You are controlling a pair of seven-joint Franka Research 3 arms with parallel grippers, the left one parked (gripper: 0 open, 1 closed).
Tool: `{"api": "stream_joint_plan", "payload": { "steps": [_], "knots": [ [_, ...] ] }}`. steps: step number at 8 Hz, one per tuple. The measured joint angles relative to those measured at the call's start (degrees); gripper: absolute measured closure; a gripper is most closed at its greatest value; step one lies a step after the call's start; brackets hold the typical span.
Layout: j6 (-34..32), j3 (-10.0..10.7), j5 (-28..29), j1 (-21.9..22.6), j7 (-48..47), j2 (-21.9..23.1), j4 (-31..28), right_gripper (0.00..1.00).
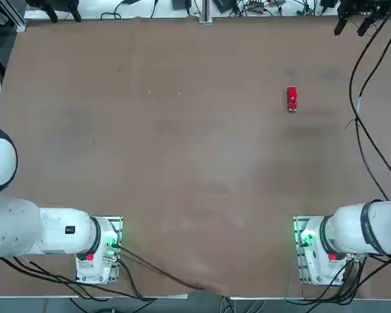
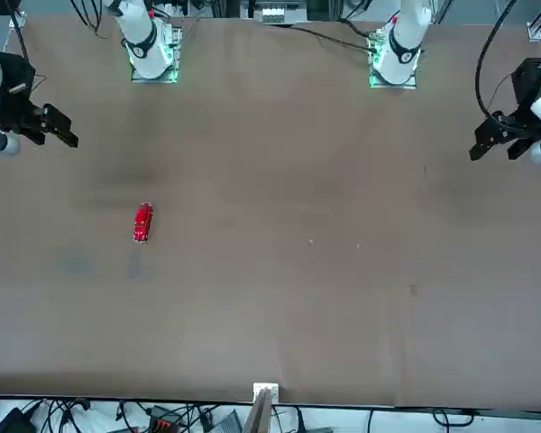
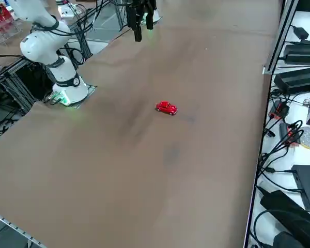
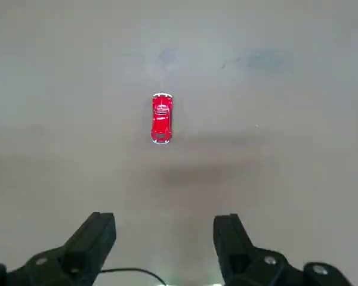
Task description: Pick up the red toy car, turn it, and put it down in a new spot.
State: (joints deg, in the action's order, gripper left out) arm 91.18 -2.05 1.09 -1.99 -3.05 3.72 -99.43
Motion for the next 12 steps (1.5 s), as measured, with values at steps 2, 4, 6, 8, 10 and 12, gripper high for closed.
{"api": "stream_joint_plan", "payload": {
  "steps": [2, 4, 6, 8, 10, 12],
  "knots": [
    [-0.9, 0.2, 0.0, -0.3, 0.0, -0.2, 0.4, 0.00],
    [-1.3, 0.3, 0.0, -1.0, 0.0, -0.4, 0.5, 0.00],
    [-1.6, 0.4, 0.0, -1.6, 0.0, -0.9, 0.7, 0.00],
    [-1.6, 0.4, 0.0, -1.6, -0.1, -2.8, 1.5, 0.00],
    [-1.2, -0.1, 0.1, -1.3, -0.1, -6.8, 1.5, 0.00],
    [3.9, -0.5, 0.1, 0.0, -0.2, -13.3, 1.1, 0.00]
  ]
}}
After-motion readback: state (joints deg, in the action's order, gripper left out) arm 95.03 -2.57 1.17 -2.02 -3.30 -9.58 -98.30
